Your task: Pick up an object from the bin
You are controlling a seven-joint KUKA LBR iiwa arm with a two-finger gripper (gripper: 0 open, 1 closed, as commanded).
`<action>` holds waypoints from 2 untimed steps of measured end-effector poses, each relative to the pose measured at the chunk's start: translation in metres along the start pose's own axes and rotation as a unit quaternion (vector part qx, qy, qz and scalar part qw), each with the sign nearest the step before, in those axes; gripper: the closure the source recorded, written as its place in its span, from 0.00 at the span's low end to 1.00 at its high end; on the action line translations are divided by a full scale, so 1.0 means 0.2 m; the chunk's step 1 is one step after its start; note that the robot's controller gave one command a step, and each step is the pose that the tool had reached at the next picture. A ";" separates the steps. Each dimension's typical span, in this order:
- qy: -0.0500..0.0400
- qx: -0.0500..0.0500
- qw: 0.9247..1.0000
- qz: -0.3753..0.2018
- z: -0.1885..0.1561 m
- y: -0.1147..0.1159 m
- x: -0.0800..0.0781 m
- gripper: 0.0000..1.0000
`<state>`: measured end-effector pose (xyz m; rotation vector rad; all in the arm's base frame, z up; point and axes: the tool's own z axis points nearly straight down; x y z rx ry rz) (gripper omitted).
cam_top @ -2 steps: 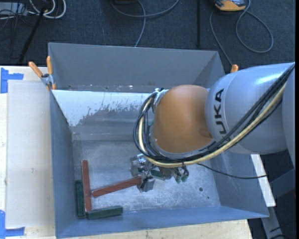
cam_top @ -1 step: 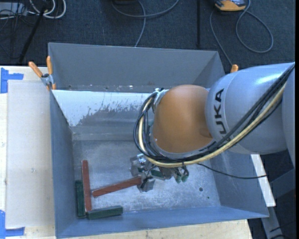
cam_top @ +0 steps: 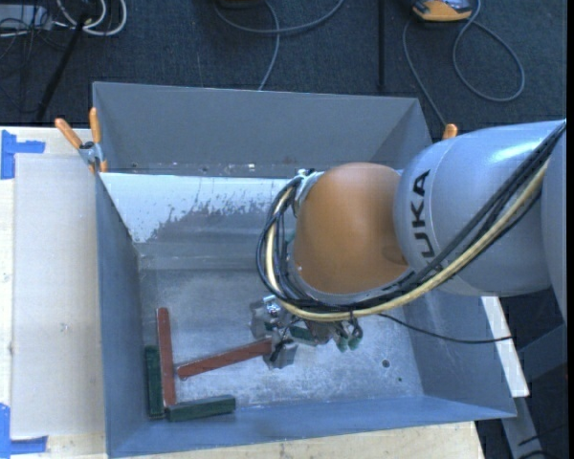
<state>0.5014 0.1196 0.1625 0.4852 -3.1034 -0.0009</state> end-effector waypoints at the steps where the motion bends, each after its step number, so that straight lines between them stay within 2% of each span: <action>1: 0.000 0.000 1.000 0.000 0.00 0.00 0.00 1.00; 2: 0.000 0.000 1.000 0.000 0.00 0.00 0.00 1.00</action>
Offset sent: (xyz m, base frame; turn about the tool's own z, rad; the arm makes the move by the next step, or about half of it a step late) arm 0.0000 0.0000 0.0000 0.0000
